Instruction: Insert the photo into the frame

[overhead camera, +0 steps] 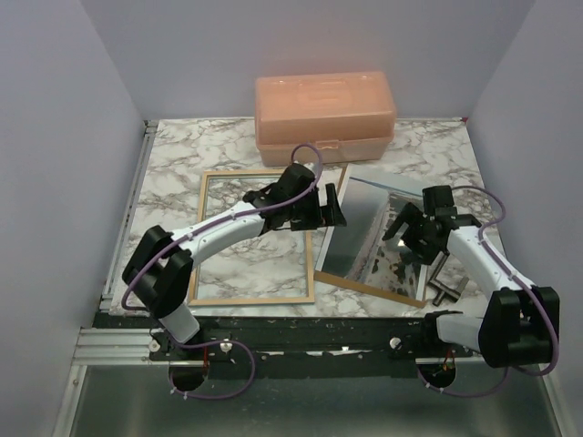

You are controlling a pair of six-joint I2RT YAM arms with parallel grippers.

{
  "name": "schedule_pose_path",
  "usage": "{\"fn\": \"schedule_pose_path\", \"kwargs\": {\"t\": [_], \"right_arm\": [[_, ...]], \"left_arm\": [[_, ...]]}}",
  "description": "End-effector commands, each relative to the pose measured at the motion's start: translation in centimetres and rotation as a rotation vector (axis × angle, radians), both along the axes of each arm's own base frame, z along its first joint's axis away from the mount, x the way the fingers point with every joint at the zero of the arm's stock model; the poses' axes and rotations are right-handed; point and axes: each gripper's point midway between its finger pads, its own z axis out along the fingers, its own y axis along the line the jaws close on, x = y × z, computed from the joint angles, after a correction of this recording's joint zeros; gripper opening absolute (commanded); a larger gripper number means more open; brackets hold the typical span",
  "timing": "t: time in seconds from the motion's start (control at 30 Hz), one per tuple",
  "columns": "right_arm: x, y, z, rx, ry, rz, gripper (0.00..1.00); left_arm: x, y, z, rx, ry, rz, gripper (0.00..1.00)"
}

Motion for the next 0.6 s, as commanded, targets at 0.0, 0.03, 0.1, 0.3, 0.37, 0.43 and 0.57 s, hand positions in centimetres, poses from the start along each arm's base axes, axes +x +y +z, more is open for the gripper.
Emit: {"fn": "schedule_pose_path", "kwargs": {"t": [0.0, 0.03, 0.1, 0.3, 0.37, 0.43, 0.57], "right_arm": [[-1.6, -1.4, -1.3, -0.035, 0.068, -0.098, 1.00], [-1.6, -1.8, -1.3, -0.043, 0.070, -0.113, 1.00], [-1.8, -2.3, -1.6, -0.054, 0.083, -0.136, 1.00], [-2.5, -4.5, -2.9, -0.092, 0.129, -0.218, 1.00], [-2.3, -5.3, -2.8, -0.096, 0.126, -0.249, 1.00], [-2.2, -6.0, -2.6, -0.107, 0.119, -0.279, 0.99], [-2.4, -6.9, -3.0, -0.098, 0.129, -0.320, 0.98]], "left_arm": [[-0.4, -1.5, -1.7, 0.043, 0.018, -0.045, 0.99], [-0.5, -1.6, -2.3, 0.068, 0.027, -0.048, 0.99], [-0.3, -1.3, -3.3, 0.113, 0.037, -0.043, 0.99], [-0.3, -1.0, -6.1, 0.187, 0.087, -0.034, 0.98], [-0.3, -1.2, -6.9, 0.198, 0.114, -0.037, 0.99], [-0.4, -1.7, -7.3, 0.205, 0.133, -0.046, 0.98], [-0.3, -1.8, -8.5, 0.233, 0.149, -0.043, 0.98]]}}
